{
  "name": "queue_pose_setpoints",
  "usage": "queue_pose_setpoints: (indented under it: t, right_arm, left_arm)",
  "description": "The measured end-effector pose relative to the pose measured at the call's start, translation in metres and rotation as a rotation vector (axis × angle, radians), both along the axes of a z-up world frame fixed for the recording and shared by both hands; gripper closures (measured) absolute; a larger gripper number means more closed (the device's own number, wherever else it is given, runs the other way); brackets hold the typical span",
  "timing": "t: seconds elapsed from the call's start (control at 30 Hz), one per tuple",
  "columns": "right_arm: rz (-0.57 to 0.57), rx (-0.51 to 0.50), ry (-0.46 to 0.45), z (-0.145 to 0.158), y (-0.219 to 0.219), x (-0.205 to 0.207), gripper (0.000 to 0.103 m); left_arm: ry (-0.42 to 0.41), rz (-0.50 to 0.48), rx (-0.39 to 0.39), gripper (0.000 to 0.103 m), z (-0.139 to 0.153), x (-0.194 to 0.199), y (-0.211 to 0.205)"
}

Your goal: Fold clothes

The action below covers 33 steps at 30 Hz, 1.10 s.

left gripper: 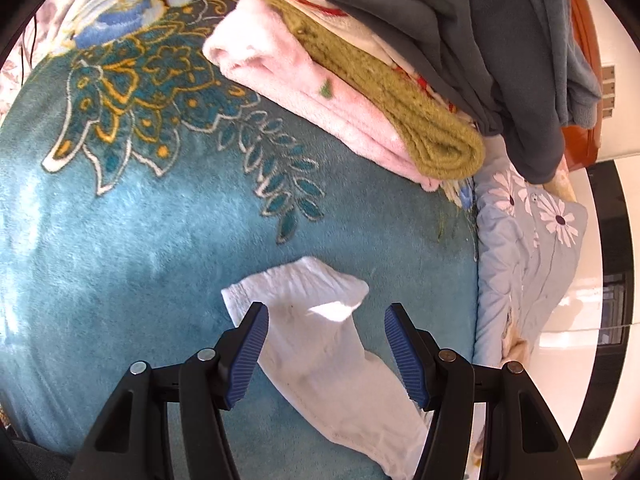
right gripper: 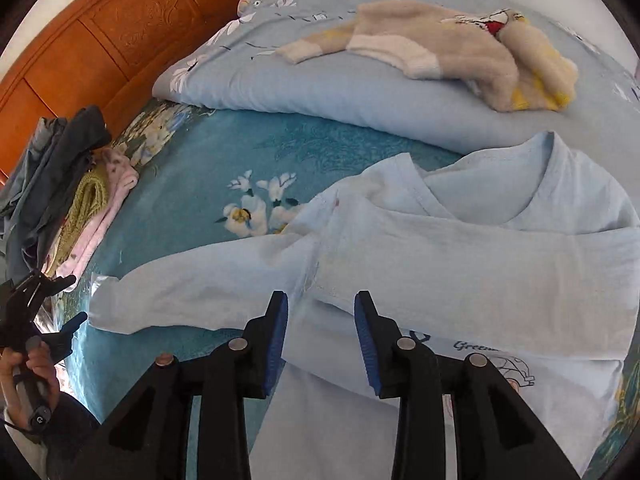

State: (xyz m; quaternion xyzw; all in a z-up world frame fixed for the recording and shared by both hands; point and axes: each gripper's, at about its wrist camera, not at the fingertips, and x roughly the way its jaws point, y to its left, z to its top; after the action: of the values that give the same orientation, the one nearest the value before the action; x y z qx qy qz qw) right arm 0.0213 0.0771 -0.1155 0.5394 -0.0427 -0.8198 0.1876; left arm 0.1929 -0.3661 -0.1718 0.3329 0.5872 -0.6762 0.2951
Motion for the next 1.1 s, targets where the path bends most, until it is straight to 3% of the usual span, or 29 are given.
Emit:
queue_pose_setpoints:
  t: [0.13,0.27,0.43,0.53,0.7,0.97,1.1]
  right_arm:
    - [0.035,0.025,0.052,0.019,0.002,0.021,0.066]
    - [0.190,0.131,0.152,0.043,-0.027,0.052,0.066]
    - [0.301,0.214,0.229,0.064,-0.057,0.082,0.066]
    - [0.332,0.281,0.250,0.067,-0.070,0.090,0.066]
    - [0.334,0.247,0.229,0.069,-0.078,0.095,0.066]
    - [0.353,0.268,0.261,0.074,-0.083,0.101,0.066]
    - [0.352,0.267,0.267,0.076,-0.079,0.101,0.066]
  left_arm:
    - [-0.057,-0.005,0.050,0.038,-0.016,-0.006,-0.002]
    - [-0.109,-0.013,-0.007,0.038,-0.014,-0.010,-0.001]
    - [-0.146,-0.025,-0.023,0.038,-0.019,-0.015,-0.001]
    - [-0.169,-0.060,-0.049,0.038,-0.019,-0.019,0.001]
    - [-0.153,-0.088,-0.075,0.041,-0.017,-0.020,0.003]
    - [-0.113,-0.149,-0.108,0.088,-0.014,-0.027,0.008]
    - [-0.111,-0.204,-0.147,0.091,-0.007,-0.034,0.017]
